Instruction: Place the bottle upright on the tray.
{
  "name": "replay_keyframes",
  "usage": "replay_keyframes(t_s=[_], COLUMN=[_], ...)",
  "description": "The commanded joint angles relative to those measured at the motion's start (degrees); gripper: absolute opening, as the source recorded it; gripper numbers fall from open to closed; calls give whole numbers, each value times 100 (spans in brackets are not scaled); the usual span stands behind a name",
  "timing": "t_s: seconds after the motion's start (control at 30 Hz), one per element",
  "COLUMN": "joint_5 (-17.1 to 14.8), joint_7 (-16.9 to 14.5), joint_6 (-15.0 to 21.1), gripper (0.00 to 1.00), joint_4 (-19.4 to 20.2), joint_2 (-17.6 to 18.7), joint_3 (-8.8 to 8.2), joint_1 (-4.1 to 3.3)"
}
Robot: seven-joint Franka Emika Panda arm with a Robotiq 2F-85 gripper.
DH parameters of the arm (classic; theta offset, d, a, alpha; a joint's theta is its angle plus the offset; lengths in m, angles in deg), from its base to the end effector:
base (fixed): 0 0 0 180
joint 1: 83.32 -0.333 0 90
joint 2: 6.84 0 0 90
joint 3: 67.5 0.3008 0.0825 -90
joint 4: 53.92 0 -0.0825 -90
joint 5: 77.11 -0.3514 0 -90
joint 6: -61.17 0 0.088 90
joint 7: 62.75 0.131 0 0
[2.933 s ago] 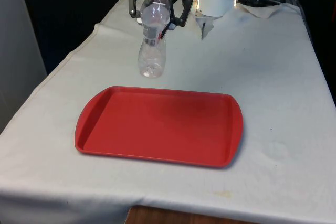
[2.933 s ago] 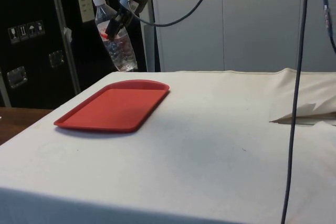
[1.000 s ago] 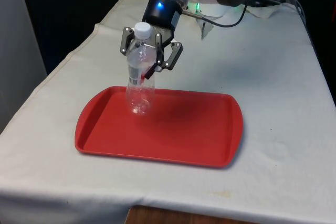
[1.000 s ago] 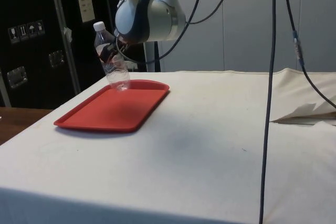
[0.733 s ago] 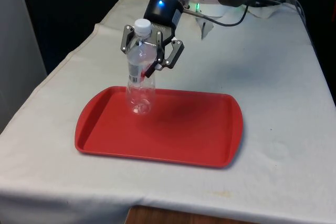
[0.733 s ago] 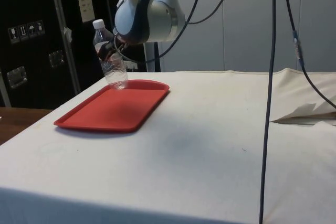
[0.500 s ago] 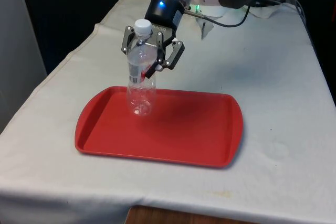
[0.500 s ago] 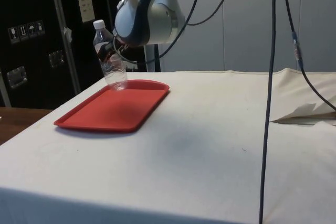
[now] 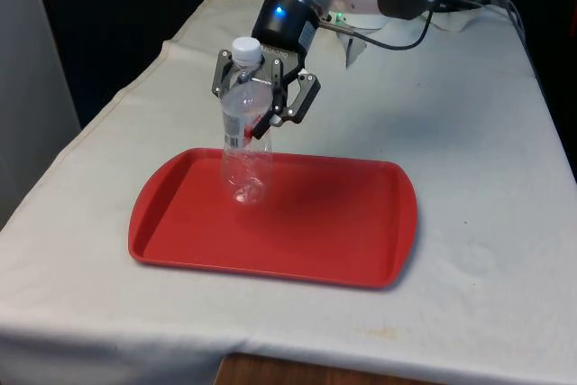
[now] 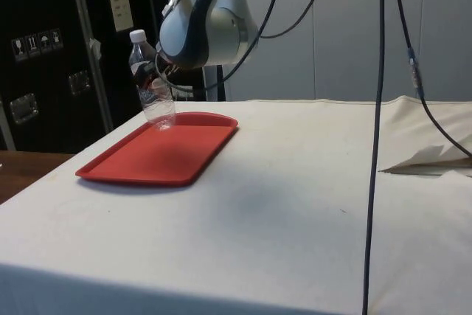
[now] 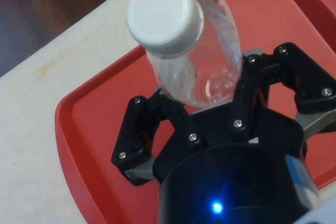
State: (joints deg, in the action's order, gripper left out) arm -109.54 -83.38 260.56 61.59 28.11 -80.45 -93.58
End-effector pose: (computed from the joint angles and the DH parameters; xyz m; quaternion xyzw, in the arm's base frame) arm 0.6249 -0.0830 0.2548 0.9021 -0.0946 0.4075 0.1059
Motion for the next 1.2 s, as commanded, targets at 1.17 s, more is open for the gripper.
replay_keyframes(t_s=[1.17], joint_5=[109], joint_7=[1175], joint_6=[97], gripper=[35], joint_4=[-57], joint_2=[155], joint_3=[315], joint_1=[149])
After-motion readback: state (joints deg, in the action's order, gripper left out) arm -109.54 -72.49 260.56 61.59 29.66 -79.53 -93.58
